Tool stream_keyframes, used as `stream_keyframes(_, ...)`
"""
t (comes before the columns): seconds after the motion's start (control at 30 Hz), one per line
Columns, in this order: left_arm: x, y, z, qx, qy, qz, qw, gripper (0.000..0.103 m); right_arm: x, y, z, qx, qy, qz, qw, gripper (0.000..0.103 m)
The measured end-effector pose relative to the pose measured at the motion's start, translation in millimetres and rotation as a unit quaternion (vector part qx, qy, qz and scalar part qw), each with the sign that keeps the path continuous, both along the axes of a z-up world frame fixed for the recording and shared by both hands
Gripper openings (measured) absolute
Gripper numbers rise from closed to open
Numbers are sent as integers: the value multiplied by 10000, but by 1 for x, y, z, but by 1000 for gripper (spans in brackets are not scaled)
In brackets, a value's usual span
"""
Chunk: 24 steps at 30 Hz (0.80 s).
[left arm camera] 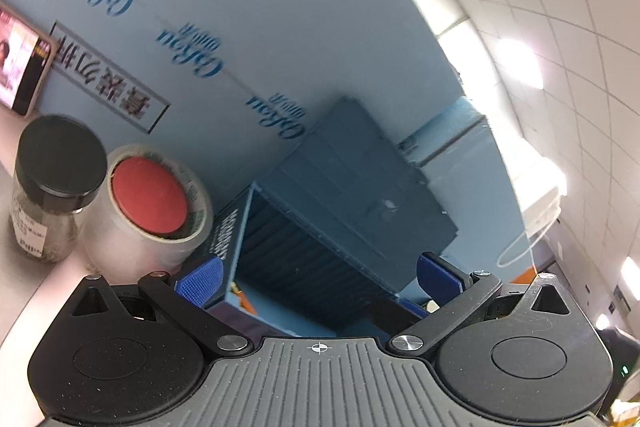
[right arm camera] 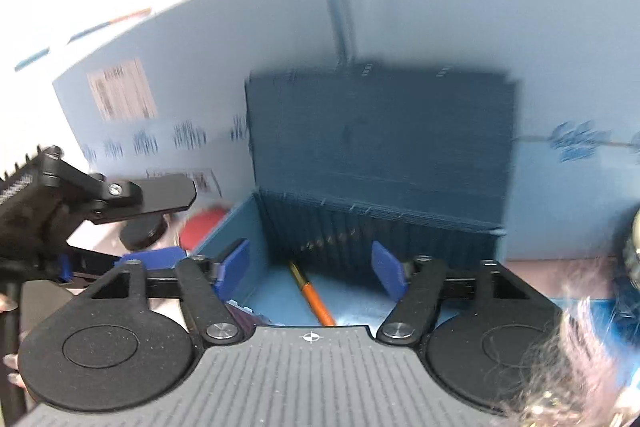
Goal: Organize rigid objects
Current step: 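Withdraw the right tool from the box while the left tool moves toward the green jar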
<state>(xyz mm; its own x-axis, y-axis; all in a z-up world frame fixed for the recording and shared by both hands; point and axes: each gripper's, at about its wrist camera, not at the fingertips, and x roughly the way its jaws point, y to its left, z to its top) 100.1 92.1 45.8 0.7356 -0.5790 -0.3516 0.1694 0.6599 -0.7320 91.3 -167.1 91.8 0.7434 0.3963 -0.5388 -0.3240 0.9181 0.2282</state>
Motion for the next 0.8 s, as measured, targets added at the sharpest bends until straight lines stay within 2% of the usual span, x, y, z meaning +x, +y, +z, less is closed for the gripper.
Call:
stream_keyframes(0.13,-8,-3,10,67,-203,22,9998,103,-37,-21,15,-114,-466,-310,9984,81)
stream_keyframes(0.27,-19,-10,22,160,-472,-115,9987,103,-71,-48,20,65,-764,-720,9945,84)
stream_keyframes(0.47,-44,-34,43,607,-1234,-638,9884,103,-128,-85,15,47,-1260,-1516,9804,91)
stream_keyframes(0.57,-59,-52,50,773,-1599,-1006,9790,103,-155,-104,8,-5,-1435,-1970,9698,94)
stream_keyframes(0.63,-71,-68,53,882,-1884,-1290,9696,103,-173,-120,1,64,-1526,-2296,9612,96)
stream_keyframes(0.8,-108,-117,48,1138,-2789,-2026,9318,103,-216,-171,-21,550,-1630,-3149,9334,97)
